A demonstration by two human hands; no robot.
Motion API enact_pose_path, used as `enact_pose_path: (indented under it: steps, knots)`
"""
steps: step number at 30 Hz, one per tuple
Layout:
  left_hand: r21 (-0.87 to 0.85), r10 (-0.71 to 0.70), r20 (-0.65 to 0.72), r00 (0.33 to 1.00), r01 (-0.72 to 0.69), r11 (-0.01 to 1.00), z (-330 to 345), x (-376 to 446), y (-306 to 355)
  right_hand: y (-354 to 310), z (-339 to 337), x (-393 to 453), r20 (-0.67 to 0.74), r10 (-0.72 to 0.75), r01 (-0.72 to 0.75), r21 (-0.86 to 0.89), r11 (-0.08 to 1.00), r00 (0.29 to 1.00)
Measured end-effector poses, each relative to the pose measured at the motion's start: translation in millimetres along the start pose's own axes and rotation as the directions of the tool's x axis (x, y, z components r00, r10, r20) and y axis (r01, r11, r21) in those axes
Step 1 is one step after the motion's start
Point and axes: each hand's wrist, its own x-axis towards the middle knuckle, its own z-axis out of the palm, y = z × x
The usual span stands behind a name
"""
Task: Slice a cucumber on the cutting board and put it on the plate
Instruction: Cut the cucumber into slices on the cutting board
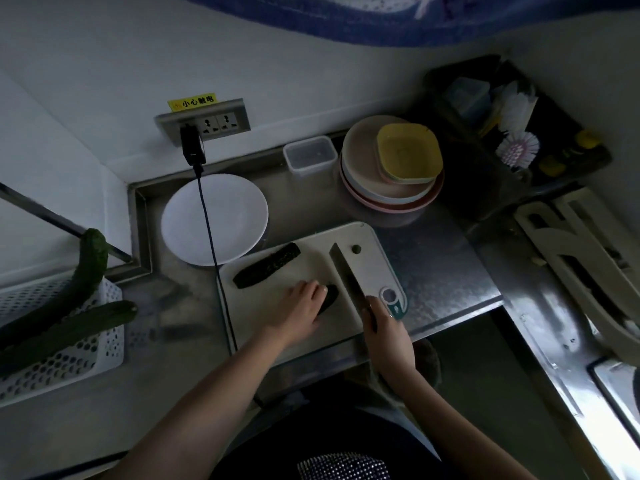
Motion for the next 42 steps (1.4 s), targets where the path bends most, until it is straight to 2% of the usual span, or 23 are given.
enact_pose_path:
  steps: [8, 13, 20, 25, 28, 35, 42]
  knots:
    - [-0.123, 0.054, -0.120, 0.991, -0.069, 0.990, 0, 4, 9, -2, -2, -3, -0.025, -0.008, 0.007, -0.038, 0.999, 1.000]
    - [-0.063, 0.032, -0.089, 0.996, -0.038, 0.997, -1, 5, 12, -2, -3, -1, -0.040, -0.006, 0.005, -0.026, 1.000, 0.999]
    - [0.007, 0.150, -0.144, 0.978, -0.151, 0.989, -4, 9, 11, -3, -1, -1, 0.014, -0.049, 0.050, -0.096, 0.994, 0.999]
    - [0.014, 0.161, -0.066, 0.985, -0.161, 0.987, -10, 16, 17, -4, 5, 2, 0.100, -0.038, 0.058, -0.210, 0.976, 0.994]
    - [0.121, 0.150, 0.006, 0.989, -0.150, 0.981, -11, 18, 18, -1, 7, 2, 0.120, -0.056, 0.086, -0.264, 0.961, 0.991]
    - [0.148, 0.152, -0.003, 0.988, -0.149, 0.978, -17, 22, 21, 2, 8, 1, 0.152, -0.089, 0.137, -0.351, 0.926, 0.984]
    - [0.106, 0.156, 0.008, 0.988, -0.156, 0.982, -13, 21, 19, -2, 10, 0, 0.203, -0.045, 0.116, -0.354, 0.928, 0.978]
